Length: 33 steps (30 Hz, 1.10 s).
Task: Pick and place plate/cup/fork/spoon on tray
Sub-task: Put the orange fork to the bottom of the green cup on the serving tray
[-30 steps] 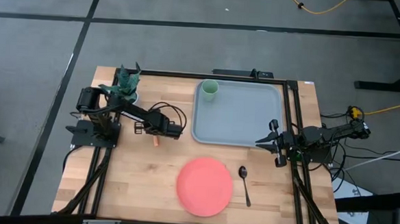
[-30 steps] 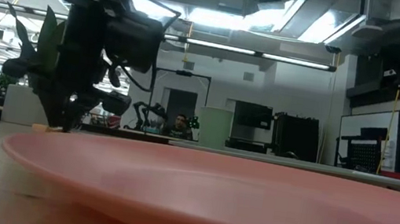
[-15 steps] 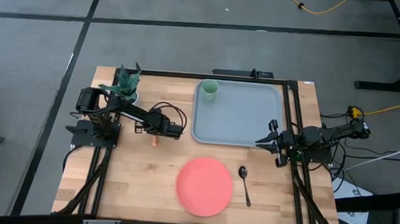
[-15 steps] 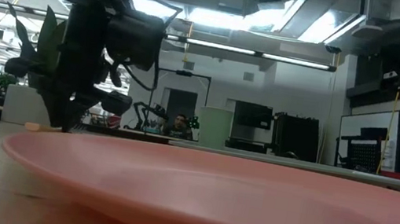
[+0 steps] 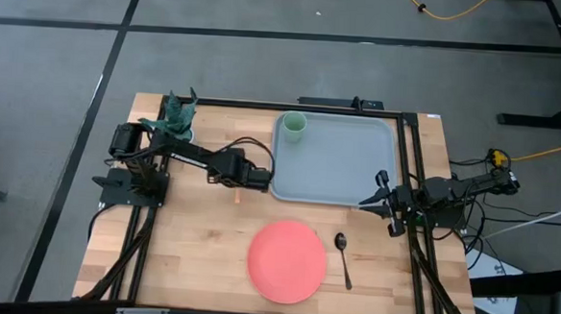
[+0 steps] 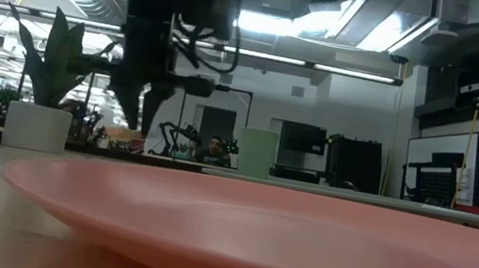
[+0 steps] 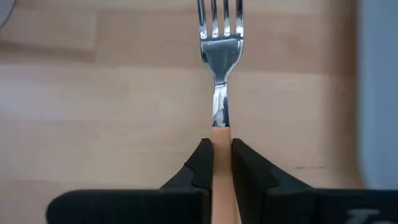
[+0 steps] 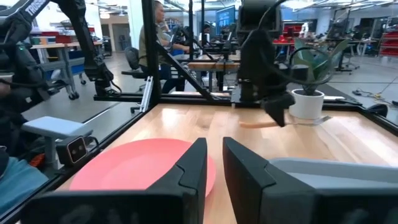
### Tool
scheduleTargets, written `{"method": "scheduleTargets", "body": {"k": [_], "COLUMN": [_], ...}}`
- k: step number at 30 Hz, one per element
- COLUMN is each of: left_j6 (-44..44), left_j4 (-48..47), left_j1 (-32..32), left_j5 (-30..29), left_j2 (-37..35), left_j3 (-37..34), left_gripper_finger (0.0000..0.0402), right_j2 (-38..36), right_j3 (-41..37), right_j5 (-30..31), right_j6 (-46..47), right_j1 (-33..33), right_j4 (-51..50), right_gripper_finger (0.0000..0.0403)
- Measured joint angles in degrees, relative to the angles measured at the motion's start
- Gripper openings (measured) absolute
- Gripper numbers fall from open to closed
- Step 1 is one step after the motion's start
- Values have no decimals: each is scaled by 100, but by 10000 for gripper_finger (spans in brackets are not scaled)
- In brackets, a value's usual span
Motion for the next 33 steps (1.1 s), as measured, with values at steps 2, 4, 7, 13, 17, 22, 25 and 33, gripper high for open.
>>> {"method": "scheduleTargets", "body": {"k": [2, 4, 7, 13, 17, 22, 25, 33], "left_j6": [189, 376, 877, 1714, 1967, 1974, 1974, 1970], "left_j4": [275, 722, 1478, 2709, 3240, 3538, 3783, 4069], "left_j1": [34, 82, 237, 542, 694, 787, 832, 836], "left_j5": [-55, -165, -183, -168, -48, -11, -41, -6], "left_j2": [-3, -3, -3, -3, 61, 278, 393, 658], "left_j3": [48, 54, 63, 65, 75, 71, 71, 69], "left_gripper_finger": [27, 27, 29, 23, 23, 23, 23, 23], "right_j2": [0, 0, 0, 0, 0, 0, 2, 45], "right_j3": [1, 0, -1, 0, -1, -1, -1, -1], "right_j5": [-3, -6, -6, -9, -83, -108, -108, -111], "right_j6": [2, 2, 2, 161, 159, 166, 164, 161], "right_j1": [0, 0, 0, 0, 1, 2, 0, 0], "right_j4": [-5, -4, -4, -5, -20, -27, -29, -32], "right_gripper_finger": [57, 57, 57, 57, 57, 57, 57, 57]}}
